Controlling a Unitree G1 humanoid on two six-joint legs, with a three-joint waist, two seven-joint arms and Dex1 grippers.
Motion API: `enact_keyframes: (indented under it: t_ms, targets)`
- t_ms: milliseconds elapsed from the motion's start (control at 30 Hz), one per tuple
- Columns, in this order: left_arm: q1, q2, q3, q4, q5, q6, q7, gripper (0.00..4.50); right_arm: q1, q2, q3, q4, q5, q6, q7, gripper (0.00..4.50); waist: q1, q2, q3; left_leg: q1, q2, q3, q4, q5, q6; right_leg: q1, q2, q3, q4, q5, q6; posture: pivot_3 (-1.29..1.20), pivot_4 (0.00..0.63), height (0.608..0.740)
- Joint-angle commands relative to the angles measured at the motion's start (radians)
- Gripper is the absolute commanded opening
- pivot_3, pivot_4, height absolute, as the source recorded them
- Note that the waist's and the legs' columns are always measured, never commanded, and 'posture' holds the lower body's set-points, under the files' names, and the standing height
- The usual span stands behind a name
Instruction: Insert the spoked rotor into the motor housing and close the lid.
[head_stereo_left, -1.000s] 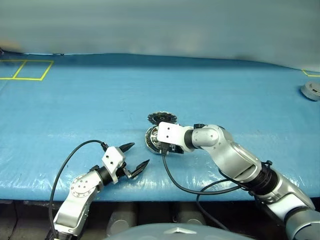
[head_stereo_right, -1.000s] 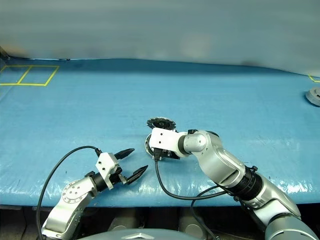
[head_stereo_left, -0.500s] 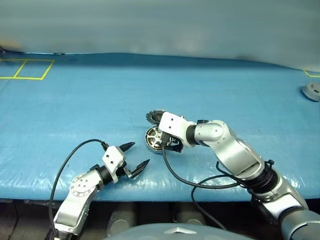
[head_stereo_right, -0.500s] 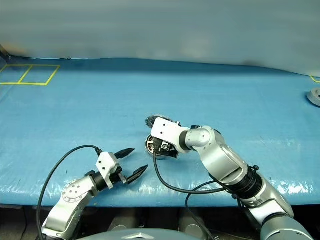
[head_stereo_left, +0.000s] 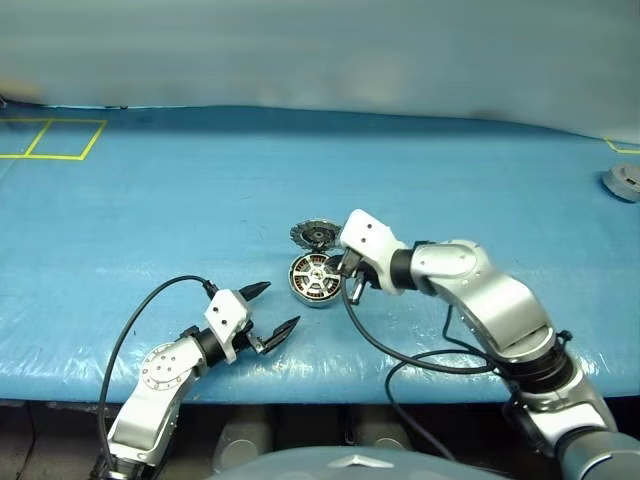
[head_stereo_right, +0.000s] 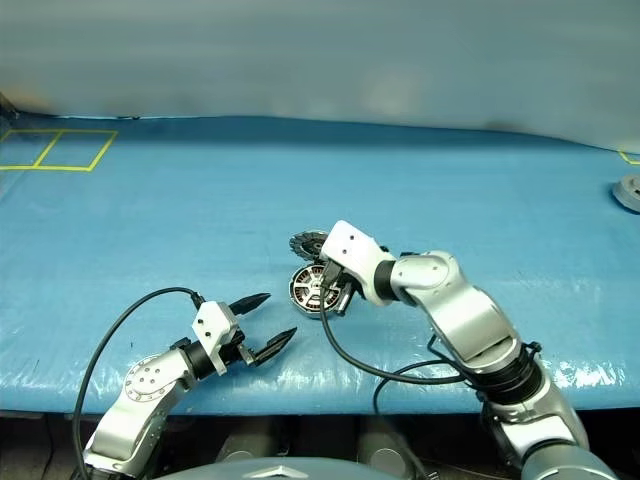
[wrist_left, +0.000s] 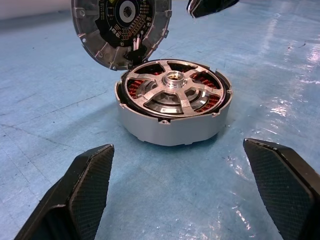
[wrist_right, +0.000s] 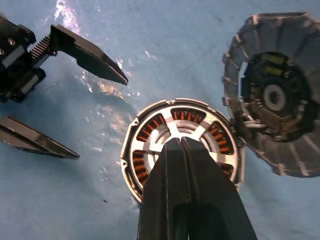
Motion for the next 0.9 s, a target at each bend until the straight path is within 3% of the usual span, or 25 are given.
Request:
enact_keyframes:
  t_ms: [33,300,900]
  targets:
    - [0.008,0.002,0.008,-0.032,-0.011,-0.004,0.001,4.5,0.032,0.078,-0.026,-0.019,0.002,-0.021,-0.101,0.03,0.0,0.0,0.0,0.0,0.0,0.0,0.0,0.0,0.0,-0.001,0.0,0.0,0.0,0.001,0.001,0.0,0.15,0.74]
    - [0.01,0.007,0.007,-0.038,-0.01,0.0,-0.001,4.5,0.052,0.144,-0.027,0.055,-0.004,-0.084,-0.199,0.03,-0.001,0.0,0.0,0.0,0.0,0.001,0.001,0.0,0.0,0.0,0.0,0.0,0.0,-0.001,-0.001,0.0,0.15,0.74]
    - [0.012,0.014,0.01,-0.045,-0.011,0.006,0.001,4.5,0.095,0.153,-0.013,0.191,-0.007,-0.157,-0.246,0.03,-0.005,0.0,0.0,0.0,0.0,0.001,0.001,0.0,0.0,0.0,0.0,0.001,0.0,0.0,0.0,0.0,0.15,0.74]
